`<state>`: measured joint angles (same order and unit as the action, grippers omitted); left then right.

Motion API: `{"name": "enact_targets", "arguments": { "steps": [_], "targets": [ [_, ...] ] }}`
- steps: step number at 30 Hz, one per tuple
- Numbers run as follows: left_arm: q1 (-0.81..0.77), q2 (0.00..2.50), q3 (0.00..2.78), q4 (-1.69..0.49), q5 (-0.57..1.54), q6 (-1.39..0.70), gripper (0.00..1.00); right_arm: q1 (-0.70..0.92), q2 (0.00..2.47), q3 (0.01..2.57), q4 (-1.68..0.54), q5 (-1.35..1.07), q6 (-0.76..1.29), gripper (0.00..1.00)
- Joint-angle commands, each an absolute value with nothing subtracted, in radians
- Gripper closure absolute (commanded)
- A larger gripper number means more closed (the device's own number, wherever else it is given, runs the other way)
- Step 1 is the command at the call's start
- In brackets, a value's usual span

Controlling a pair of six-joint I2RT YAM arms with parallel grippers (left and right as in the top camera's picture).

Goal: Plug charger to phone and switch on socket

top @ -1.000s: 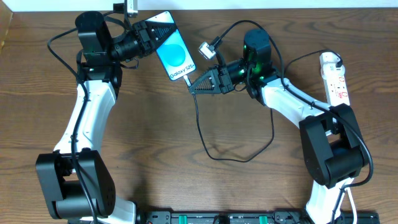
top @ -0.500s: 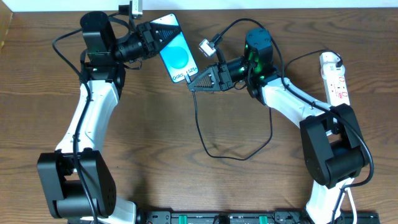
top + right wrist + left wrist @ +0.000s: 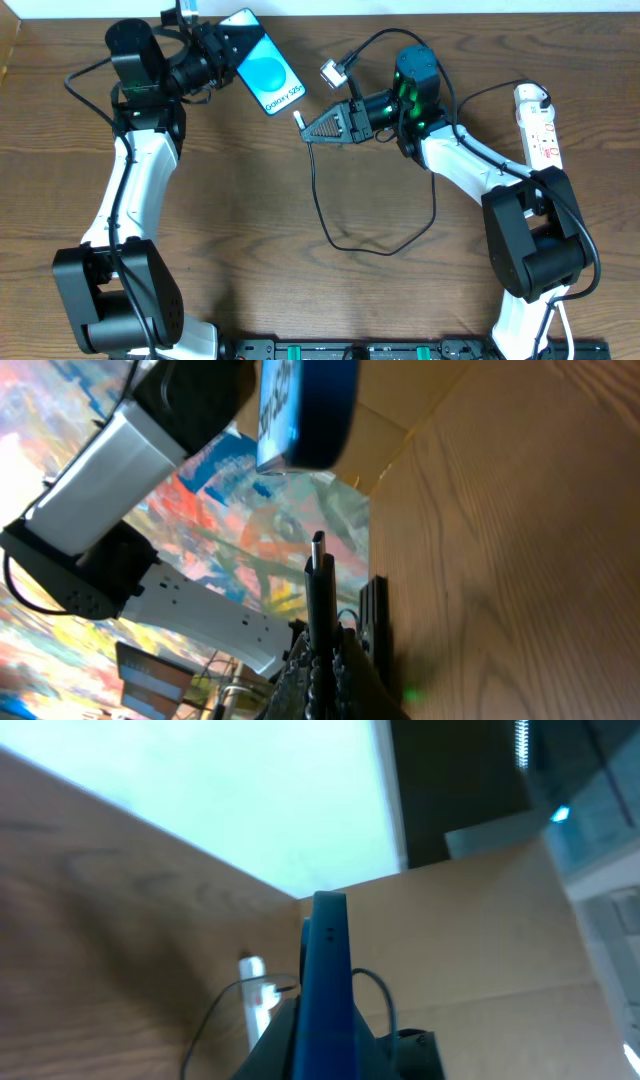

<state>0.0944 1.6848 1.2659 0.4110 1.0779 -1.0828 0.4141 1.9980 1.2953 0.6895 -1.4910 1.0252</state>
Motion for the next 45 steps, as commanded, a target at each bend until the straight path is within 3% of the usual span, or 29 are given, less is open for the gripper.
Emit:
{"name": "enact_targets", "arguments": {
  "steps": [1,9,45],
  "targets": [
    [0.094,1.666,1.274,0.53,1.145,-1.213,0.92,0.406,1.999,1.309,0.791,-1.473,1.175,0.99],
    [0.094,1.666,1.274,0.604,1.16,-1.266,0.93,0.406,1.999,1.309,1.225,-1.473,1.51,0.99],
    [0.066,1.666,1.274,0.604,1.141,-1.299,0.92,0.407,1.999,1.309,1.227,-1.457,1.514,0.99]
  ]
}}
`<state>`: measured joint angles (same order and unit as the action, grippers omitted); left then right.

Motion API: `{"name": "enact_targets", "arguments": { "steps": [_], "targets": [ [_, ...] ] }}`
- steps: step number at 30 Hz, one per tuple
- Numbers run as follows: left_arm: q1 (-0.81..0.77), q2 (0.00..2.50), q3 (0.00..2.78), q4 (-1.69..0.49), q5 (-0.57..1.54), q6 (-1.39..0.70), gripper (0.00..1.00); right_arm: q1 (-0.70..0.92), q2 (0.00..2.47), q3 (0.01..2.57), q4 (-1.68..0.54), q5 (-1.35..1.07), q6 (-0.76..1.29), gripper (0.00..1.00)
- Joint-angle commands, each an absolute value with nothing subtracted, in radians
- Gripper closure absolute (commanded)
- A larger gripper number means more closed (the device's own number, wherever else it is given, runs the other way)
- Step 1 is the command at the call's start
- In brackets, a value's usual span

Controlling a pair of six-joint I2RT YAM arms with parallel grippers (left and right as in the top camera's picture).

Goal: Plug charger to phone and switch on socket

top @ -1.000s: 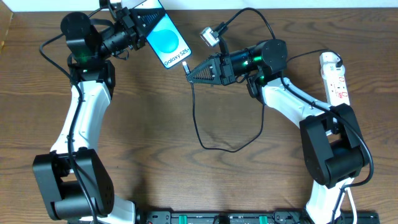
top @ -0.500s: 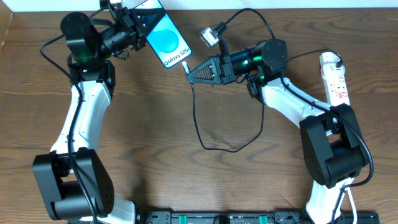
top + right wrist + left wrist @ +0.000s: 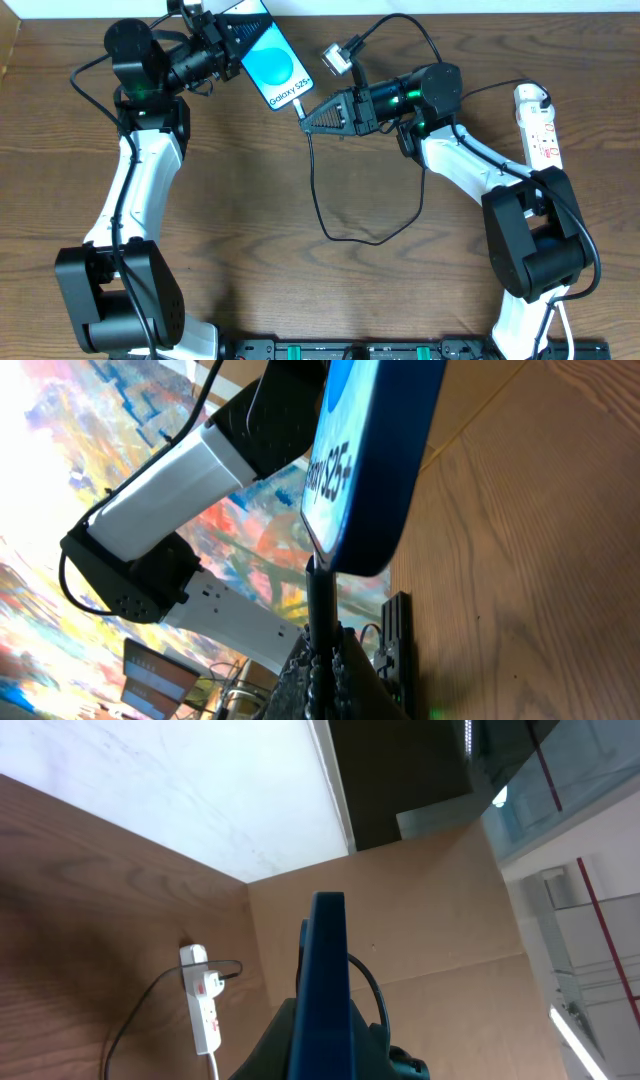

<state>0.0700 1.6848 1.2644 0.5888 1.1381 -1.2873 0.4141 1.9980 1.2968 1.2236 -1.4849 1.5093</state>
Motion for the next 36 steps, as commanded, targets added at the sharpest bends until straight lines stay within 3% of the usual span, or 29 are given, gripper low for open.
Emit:
{"name": "enact_targets", "arguments": {
  "steps": [1,36],
  "targets": [
    [0.066,1.666,1.274,0.604,1.141,-1.299,0.93,0.407,1.999,1.309,1.227,-1.457,1.514,0.99],
    [0.014,1.666,1.274,0.604,1.329,-1.163,0.93,0.407,1.999,1.309,1.212,-1.45,1.514,0.99]
  ]
}}
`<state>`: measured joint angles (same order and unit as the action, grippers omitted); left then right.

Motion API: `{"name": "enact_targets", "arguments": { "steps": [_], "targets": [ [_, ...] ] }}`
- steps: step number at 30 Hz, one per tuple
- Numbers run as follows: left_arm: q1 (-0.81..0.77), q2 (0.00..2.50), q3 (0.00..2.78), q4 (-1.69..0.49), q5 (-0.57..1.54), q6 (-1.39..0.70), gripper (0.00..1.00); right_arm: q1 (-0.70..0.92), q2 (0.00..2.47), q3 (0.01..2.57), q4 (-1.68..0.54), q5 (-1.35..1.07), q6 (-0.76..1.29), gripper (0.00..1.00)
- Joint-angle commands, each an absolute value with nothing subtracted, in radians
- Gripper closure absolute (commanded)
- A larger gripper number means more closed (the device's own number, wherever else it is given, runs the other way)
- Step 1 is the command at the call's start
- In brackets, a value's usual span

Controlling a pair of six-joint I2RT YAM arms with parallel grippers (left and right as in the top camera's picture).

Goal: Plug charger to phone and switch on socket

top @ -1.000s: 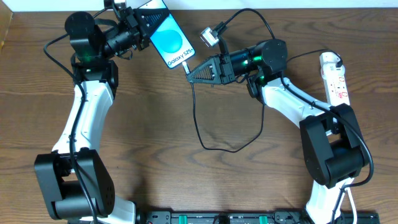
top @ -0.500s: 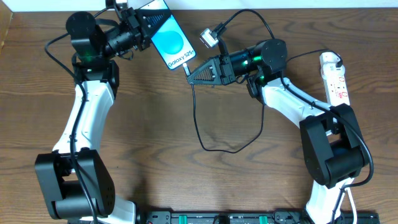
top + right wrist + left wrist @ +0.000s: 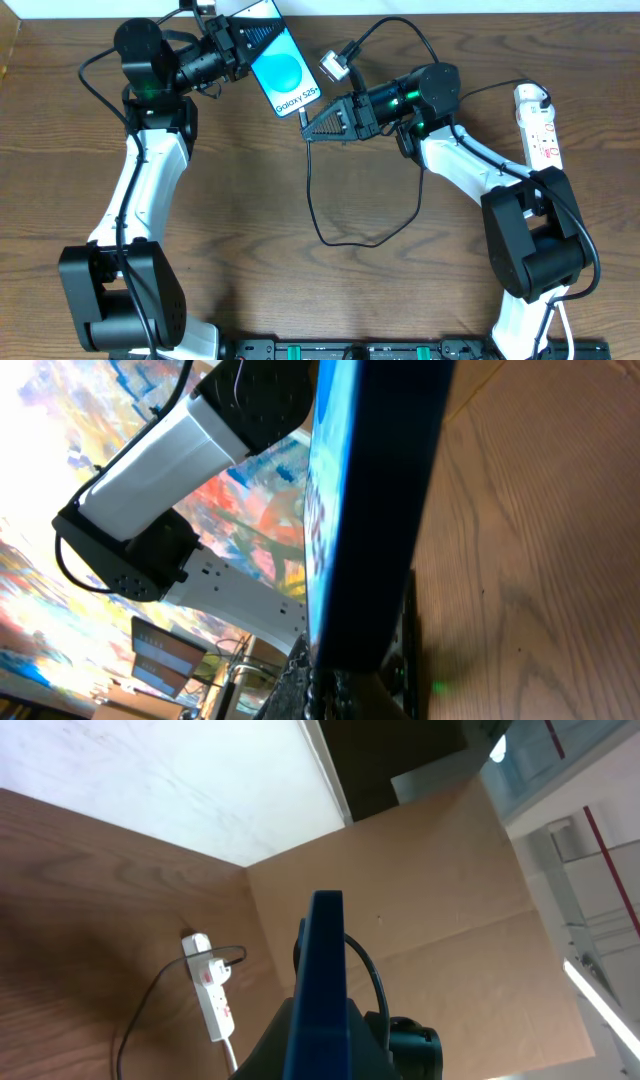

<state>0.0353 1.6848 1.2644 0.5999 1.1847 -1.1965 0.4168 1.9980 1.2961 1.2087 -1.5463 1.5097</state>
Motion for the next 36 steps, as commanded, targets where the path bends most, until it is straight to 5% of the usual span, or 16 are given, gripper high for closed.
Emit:
{"name": "enact_targets", "arguments": {
  "steps": [1,36],
  "targets": [
    [0.014,1.666,1.274,0.604,1.332,-1.163,0.92,0.407,1.999,1.309,1.212,-1.45,1.514,0.99],
    [0.016,1.666,1.274,0.608,1.528,-1.14,0.92,0.387,1.999,1.309,1.212,-1.517,1.495,0.99]
  ]
}}
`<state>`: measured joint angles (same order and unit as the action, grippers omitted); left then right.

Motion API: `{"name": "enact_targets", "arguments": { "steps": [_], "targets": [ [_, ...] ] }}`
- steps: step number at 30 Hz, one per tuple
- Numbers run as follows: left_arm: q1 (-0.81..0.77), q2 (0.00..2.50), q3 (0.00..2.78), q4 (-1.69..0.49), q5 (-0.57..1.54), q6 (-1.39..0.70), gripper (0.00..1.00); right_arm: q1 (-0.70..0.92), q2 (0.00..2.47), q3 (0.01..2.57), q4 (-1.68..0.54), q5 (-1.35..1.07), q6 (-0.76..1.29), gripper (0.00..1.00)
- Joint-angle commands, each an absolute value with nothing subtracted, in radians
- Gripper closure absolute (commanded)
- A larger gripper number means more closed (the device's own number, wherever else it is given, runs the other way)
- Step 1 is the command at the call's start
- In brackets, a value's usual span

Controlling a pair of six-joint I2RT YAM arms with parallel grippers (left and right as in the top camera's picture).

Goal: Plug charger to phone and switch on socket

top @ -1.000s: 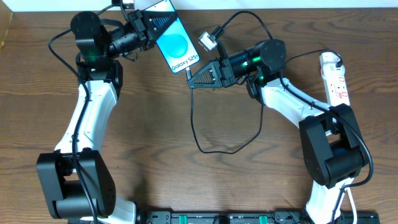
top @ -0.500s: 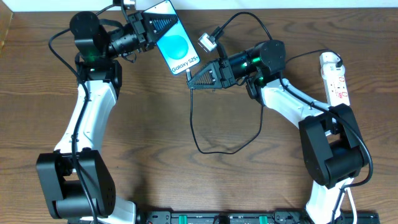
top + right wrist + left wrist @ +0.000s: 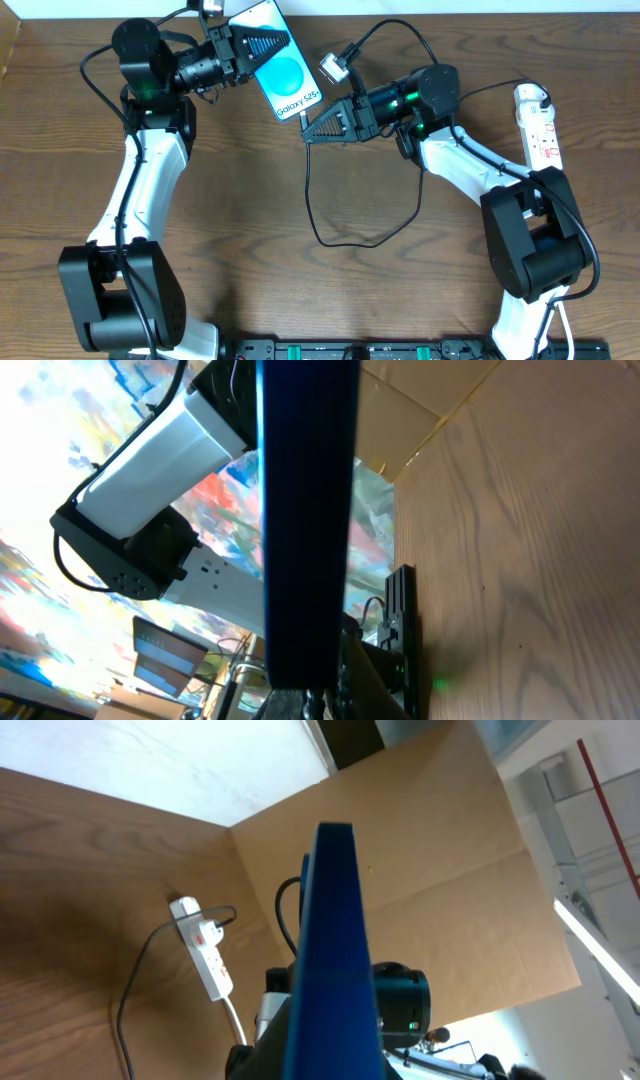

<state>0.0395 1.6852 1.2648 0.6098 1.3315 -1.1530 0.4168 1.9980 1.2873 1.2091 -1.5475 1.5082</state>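
A blue phone with a lit screen is held above the table's far edge, my left gripper shut on its upper end. My right gripper is shut on the charger plug, whose tip meets the phone's lower edge. In the right wrist view the phone stands edge-on and hides the plug tip. The left wrist view shows the phone as a blue slab. The black cable hangs in a loop to the table. The white socket strip lies at the far right.
A small white adapter hangs on the cable behind the right gripper. The socket strip with its lead also shows in the left wrist view. A cardboard wall stands behind the table.
The phone has turned slightly in my left gripper and now faces the right wrist camera fully edge-on, covering the plug tip. Both grippers are still shut and are almost where they were.
The phone was first held up at the far left with the plug a short way below it. Then the plug tip stood just under the phone's bottom edge. Then the phone filled the right wrist view, and now its edge hides the plug.
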Motion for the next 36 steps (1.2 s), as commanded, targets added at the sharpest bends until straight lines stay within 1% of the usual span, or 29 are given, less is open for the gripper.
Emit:
{"name": "enact_targets", "arguments": {
  "steps": [1,9,18,33,34,35,36],
  "targets": [
    [0.016,1.666,1.274,0.608,1.526,-1.137,0.93,0.387,1.999,1.309,1.212,-1.519,1.495,0.99],
    [0.016,1.666,1.274,0.608,1.526,-1.129,0.93,0.387,1.999,1.309,1.212,-1.56,1.495,0.99],
    [0.018,1.666,1.274,0.608,1.571,-1.118,0.93,0.387,1.999,1.309,1.212,-1.56,1.495,0.99],
    [0.047,1.666,1.274,0.608,1.57,-1.118,0.93,0.387,1.999,1.309,1.212,-1.56,1.49,0.99],
    [0.047,1.666,1.274,0.608,1.57,-1.118,0.93,0.387,1.999,1.309,1.212,-1.56,1.486,0.99],
    [0.047,1.666,1.274,0.608,1.57,-1.118,0.93,0.387,1.999,1.309,1.212,-1.56,1.484,0.94],
    [0.047,1.666,1.274,0.608,1.57,-1.118,0.93,0.387,1.999,1.309,1.212,-1.56,1.484,0.92]
  ]
}}
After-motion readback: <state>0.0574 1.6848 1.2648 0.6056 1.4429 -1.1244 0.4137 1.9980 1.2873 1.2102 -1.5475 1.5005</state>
